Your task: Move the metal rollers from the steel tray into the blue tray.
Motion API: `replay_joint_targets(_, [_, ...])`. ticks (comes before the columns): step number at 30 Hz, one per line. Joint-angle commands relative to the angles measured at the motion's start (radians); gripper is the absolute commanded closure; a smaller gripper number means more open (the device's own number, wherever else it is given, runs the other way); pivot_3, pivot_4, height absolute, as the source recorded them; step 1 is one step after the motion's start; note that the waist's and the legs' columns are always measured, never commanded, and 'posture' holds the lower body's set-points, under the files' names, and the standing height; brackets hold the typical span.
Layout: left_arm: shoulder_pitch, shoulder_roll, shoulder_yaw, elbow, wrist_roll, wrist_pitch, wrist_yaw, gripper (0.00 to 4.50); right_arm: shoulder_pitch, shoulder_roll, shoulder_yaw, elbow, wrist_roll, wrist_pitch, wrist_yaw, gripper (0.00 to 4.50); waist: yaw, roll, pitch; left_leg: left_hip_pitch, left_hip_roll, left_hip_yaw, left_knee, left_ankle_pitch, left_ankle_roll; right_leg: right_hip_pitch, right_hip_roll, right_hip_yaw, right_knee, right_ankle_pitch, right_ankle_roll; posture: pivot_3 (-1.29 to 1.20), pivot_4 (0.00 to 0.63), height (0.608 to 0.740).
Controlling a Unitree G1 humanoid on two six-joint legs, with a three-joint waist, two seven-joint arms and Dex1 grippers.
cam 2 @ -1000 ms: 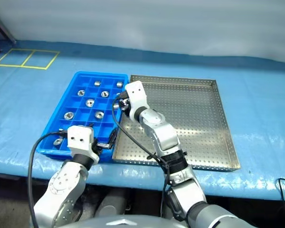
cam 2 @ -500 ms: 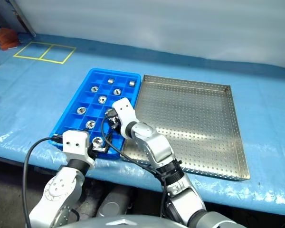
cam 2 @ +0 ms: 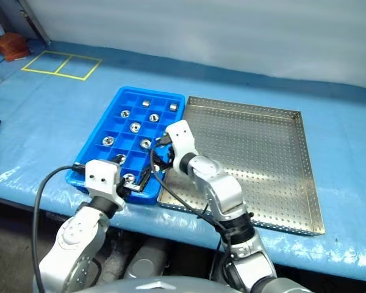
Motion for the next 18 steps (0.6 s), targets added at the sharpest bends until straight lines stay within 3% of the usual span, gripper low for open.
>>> replay_joint_targets(1, [-0.063,0.021,0.007,0.029,-0.024,0.003,-0.049,0.00,0.029,-0.033,-0.086,-0.136,0.043,0.032,-0.010,0.01,-0.028,0.000,0.000,0.000,0.000,0.000,0.000,0.000,0.000,0.000,0.000,0.000,0.000,0.000,0.000,0.18,0.150,0.740])
replay_joint_targets(11, [-0.263,0.066,0.010,0.200,-0.055,-0.021,-0.151,0.00,0.227,-0.253,-0.153,-0.328,0.031,0.039,-0.014,0.01,-0.181,0.000,0.000,0.003,0.000,0.002,0.000,0.000,0.001,0.001,0.001,0.004,0.001,0.003,-0.004,0.06,0.150,0.740])
replay_joint_targets(13, [-0.293,0.064,0.014,0.232,-0.063,-0.023,-0.165,0.00,0.276,-0.317,-0.130,-0.362,0.010,0.022,0.001,0.01,-0.193,0.000,0.000,0.003,0.001,0.003,0.000,0.000,0.001,0.001,0.002,0.005,0.002,0.003,-0.004,0.06,0.150,0.740])
replay_joint_targets(18, [-0.327,0.068,0.010,0.286,-0.057,-0.023,-0.187,0.00,0.358,-0.355,-0.145,-0.415,0.037,-0.005,0.017,0.01,-0.206,0.000,0.000,0.004,0.001,0.004,0.001,0.000,0.001,0.001,0.002,0.006,0.002,0.002,-0.002,0.05,0.150,0.740])
